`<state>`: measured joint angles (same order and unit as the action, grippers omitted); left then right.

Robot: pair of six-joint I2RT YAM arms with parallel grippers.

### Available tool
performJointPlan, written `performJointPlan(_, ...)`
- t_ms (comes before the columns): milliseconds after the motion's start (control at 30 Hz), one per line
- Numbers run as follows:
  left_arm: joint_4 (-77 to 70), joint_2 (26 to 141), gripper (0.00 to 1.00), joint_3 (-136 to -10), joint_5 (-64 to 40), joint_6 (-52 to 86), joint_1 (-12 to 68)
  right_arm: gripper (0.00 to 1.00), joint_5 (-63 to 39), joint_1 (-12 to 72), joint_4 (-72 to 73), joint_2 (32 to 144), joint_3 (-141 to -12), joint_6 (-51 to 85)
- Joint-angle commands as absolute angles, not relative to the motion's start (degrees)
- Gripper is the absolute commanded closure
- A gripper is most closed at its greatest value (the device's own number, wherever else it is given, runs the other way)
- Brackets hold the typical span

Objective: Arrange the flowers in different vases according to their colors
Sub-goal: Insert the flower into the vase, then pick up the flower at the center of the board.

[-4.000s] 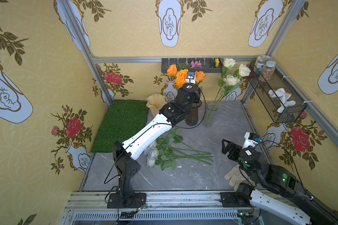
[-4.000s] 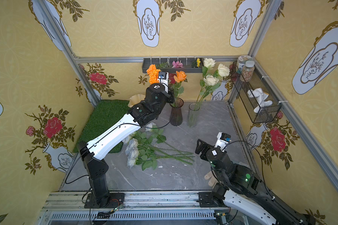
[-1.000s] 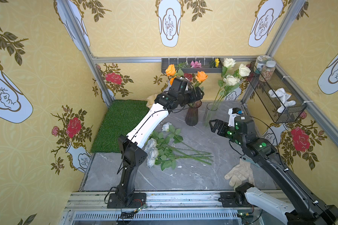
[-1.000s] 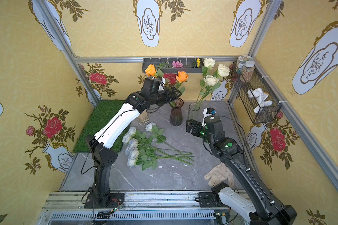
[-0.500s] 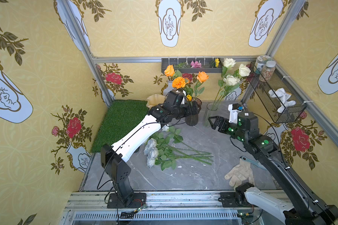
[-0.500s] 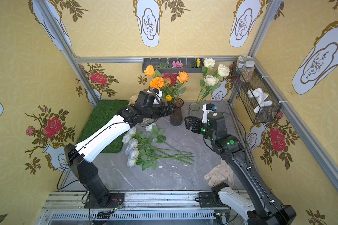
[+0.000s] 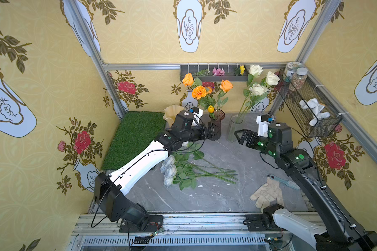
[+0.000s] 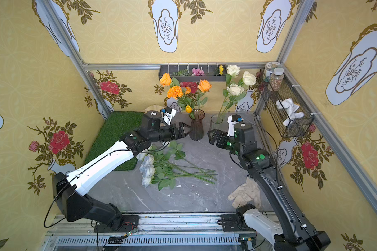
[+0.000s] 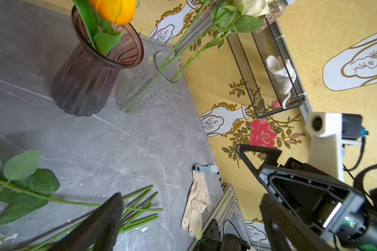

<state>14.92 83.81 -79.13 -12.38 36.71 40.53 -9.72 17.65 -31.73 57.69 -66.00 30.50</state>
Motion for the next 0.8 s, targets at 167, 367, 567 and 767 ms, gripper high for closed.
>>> performJointPlan(167, 10.61, 63.89, 0.01, -59.79, -4.51, 40.01, 40.69, 0.02, -18.23, 18.12, -34.62, 60.65, -65.19, 26.01)
performJointPlan(367, 16.14, 45.23, 0.02, -42.70, 7.82, 44.81, 40.69, 0.03, -14.48, 30.00, -35.08, 65.73, -62.58, 24.71)
performJointPlan(567, 15.64, 31.82, 0.04, -30.39, 16.03, 52.99, 40.69, 0.16, -11.35, 41.06, -33.75, 75.14, -62.75, 23.96)
performJointPlan(767, 20.08, 20.10, 0.06, -25.31, 24.76, 60.53, 40.65, 0.27, -11.35, 42.89, -31.88, 84.09, -64.92, 21.07)
